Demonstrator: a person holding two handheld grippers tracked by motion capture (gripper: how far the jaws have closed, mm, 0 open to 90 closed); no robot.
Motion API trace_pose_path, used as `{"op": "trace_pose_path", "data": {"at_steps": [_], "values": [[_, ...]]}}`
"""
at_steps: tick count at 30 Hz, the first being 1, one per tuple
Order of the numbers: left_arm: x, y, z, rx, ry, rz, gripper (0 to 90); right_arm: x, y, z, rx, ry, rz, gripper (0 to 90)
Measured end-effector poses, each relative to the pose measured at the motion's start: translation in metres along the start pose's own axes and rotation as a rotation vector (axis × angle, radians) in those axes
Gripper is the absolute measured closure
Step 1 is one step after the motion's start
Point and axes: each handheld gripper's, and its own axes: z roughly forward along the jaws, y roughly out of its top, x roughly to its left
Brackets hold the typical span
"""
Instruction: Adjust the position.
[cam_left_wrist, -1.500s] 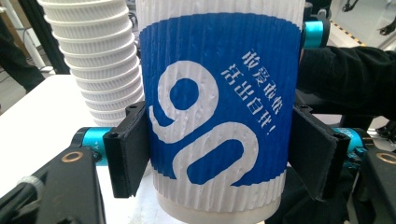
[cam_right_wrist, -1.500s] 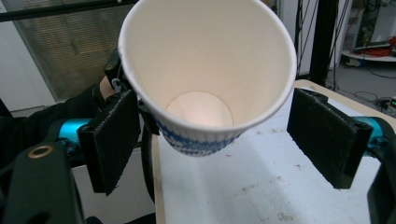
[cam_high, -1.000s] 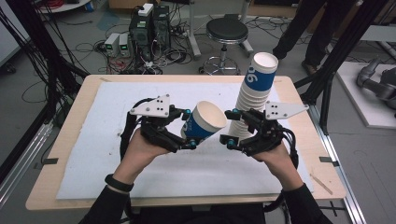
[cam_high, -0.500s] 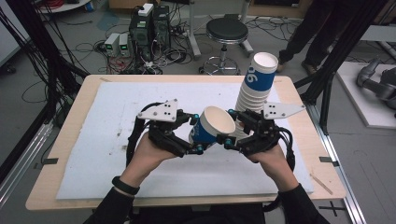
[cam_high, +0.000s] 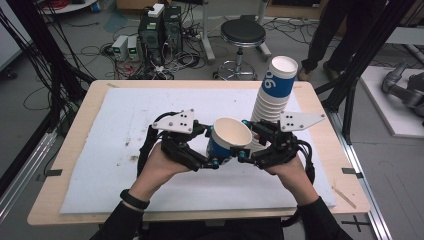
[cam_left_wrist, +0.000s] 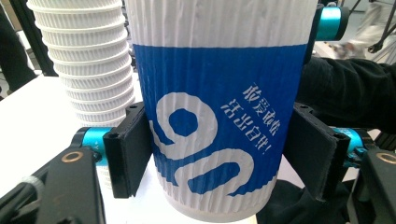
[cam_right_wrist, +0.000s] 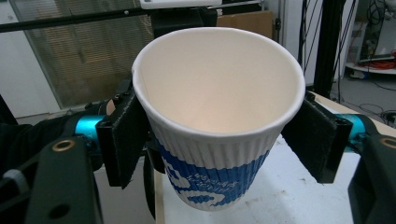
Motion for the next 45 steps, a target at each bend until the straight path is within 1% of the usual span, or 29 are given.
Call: {"op": "trace_pose_path", "data": {"at_steps": [2, 4, 5, 6, 9, 11, 13, 16, 19, 20, 21, 23, 24, 26, 27, 28, 29, 31, 34, 37, 39, 42, 44, 45], "values": [[0.001, 0.0, 0.0, 0.009, -0.016, -0.014, 27.1, 0.0, 0.0, 0.001, 0.005, 0.002, -0.004, 26.1], [0.001, 0.0, 0.0, 0.004, -0.014, -0.027, 22.2, 0.001, 0.0, 0.001, 0.004, 0.001, -0.012, 26.2], [0.002, 0.001, -0.001, 0.0, -0.022, -0.041, 19.9, 0.001, 0.0, 0.001, 0.005, -0.001, -0.015, 26.3], [0.002, 0.001, -0.001, 0.002, -0.025, -0.046, 18.6, 0.002, 0.0, 0.001, 0.012, -0.005, -0.021, 26.3], [0.002, 0.003, -0.002, -0.004, -0.028, -0.042, 18.6, 0.002, 0.0, 0.001, 0.021, -0.003, -0.019, 26.3], [0.001, 0.003, 0.0, -0.003, -0.02, -0.048, 18.6, 0.002, 0.0, 0.003, 0.021, 0.001, -0.023, 26.3], [0.0, 0.003, 0.002, 0.001, -0.014, -0.056, 18.5, 0.003, -0.001, 0.005, 0.033, 0.01, -0.026, 26.3], [0.0, 0.003, 0.004, 0.011, -0.026, -0.05, 18.3, 0.005, -0.001, 0.007, 0.045, 0.003, -0.039, 26.3], [-0.001, 0.003, 0.006, 0.035, -0.03, -0.051, 18.3, 0.006, -0.001, 0.009, 0.066, 0.005, -0.042, 26.3], [-0.001, 0.003, 0.007, 0.037, -0.032, -0.055, 18.3, 0.006, -0.001, 0.01, 0.065, 0.011, -0.041, 26.3], [-0.001, 0.003, 0.008, 0.036, -0.035, -0.059, 18.3, 0.006, -0.001, 0.01, 0.065, 0.007, -0.041, 26.3], [0.0, 0.002, 0.008, 0.041, -0.034, -0.055, 18.3, 0.006, -0.001, 0.01, 0.064, 0.006, -0.04, 26.3], [-0.001, 0.002, 0.008, 0.034, -0.036, -0.056, 18.4, 0.006, -0.001, 0.01, 0.061, 0.008, -0.041, 26.3], [0.0, 0.002, 0.007, 0.025, -0.051, -0.05, 21.1, 0.006, -0.001, 0.011, 0.058, 0.01, -0.039, 26.3], [-0.001, 0.002, 0.007, 0.024, -0.051, -0.047, 23.1, 0.006, -0.001, 0.011, 0.056, 0.011, -0.037, 26.3], [-0.001, 0.002, 0.007, 0.02, -0.05, -0.031, 26.7, 0.006, -0.001, 0.011, 0.057, 0.01, -0.037, 26.4], [-0.001, 0.002, 0.006, 0.019, -0.051, -0.032, 26.8, 0.007, -0.001, 0.011, 0.056, 0.013, -0.043, 26.5], [-0.001, 0.002, 0.006, 0.019, -0.049, -0.032, 26.9, 0.007, -0.001, 0.012, 0.053, 0.009, -0.044, 26.1], [-0.001, 0.002, 0.006, 0.017, -0.044, -0.029, 26.1, 0.007, -0.001, 0.013, 0.052, 0.011, -0.043, 23.2], [0.0, 0.002, 0.002, 0.017, -0.033, -0.02, 25.7, 0.007, -0.001, 0.012, 0.045, -0.003, -0.036, 18.6], [0.0, 0.002, 0.0, 0.008, -0.022, -0.02, 25.6, 0.005, 0.0, 0.011, 0.037, -0.014, -0.028, 16.3], [0.001, 0.002, -0.005, 0.001, -0.008, -0.018, 25.5, 0.003, 0.001, 0.007, 0.029, -0.02, -0.018, 16.1], [0.002, 0.002, -0.008, -0.008, 0.008, -0.017, 25.5, 0.002, 0.001, 0.005, 0.022, -0.03, -0.025, 16.1], [0.003, 0.002, -0.011, -0.011, 0.018, -0.012, 25.6, 0.002, 0.001, 0.004, 0.026, -0.033, -0.018, 16.1]]}}
